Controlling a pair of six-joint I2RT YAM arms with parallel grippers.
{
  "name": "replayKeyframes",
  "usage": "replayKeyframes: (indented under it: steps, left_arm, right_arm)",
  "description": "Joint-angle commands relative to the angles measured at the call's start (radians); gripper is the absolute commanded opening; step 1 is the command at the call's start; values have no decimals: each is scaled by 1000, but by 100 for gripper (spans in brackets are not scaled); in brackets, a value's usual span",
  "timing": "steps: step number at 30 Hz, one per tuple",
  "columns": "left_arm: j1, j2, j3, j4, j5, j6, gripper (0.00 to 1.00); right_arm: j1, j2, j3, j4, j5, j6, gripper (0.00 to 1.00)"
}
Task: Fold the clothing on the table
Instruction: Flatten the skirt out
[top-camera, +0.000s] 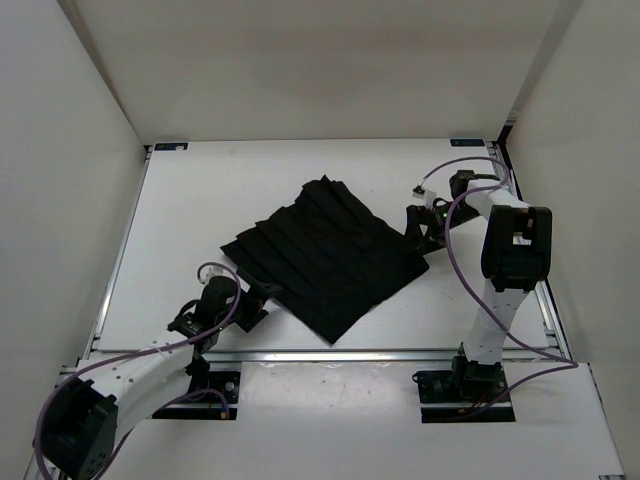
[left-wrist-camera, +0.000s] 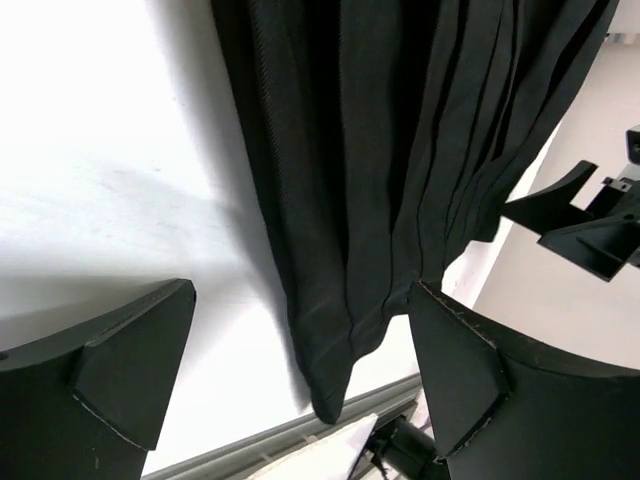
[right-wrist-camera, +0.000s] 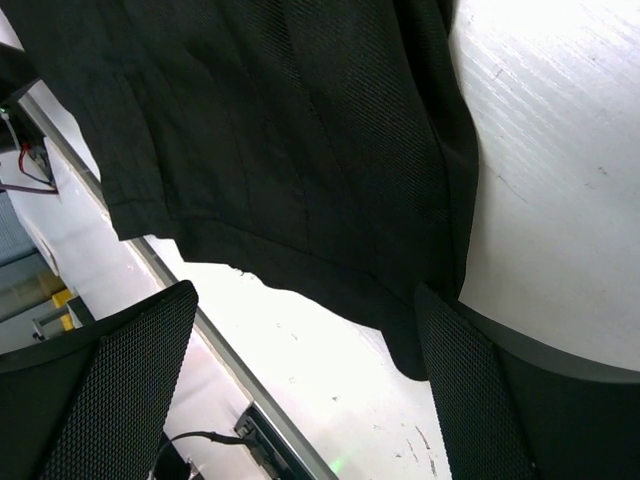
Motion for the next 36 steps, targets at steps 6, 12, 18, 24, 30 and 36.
replayKeyframes:
  steps: [6,12,18,24,30,36]
  left_arm:
    - [-22,315,236,37,-30,97,91]
    - [-72,495,307,97,56,105,46]
    - [1,575,348,63,82,169,0]
    - [274,665,555,-122,99,402,0]
    - [285,889,1032,-426,13,724,77]
    - [107,626,880,-257,-130,766,98]
  right_arm:
    - [10,-61,15,11,46,24,93]
    - [12,-75,-1,33,58,59,93]
    - [7,-86,-22,30,54,55,93]
    - [1,-100,-57,-1,46,45,91]
    - [-11,-109,-79,1,23,56,91]
    - [-20,-109,-73,24,-3,78,91]
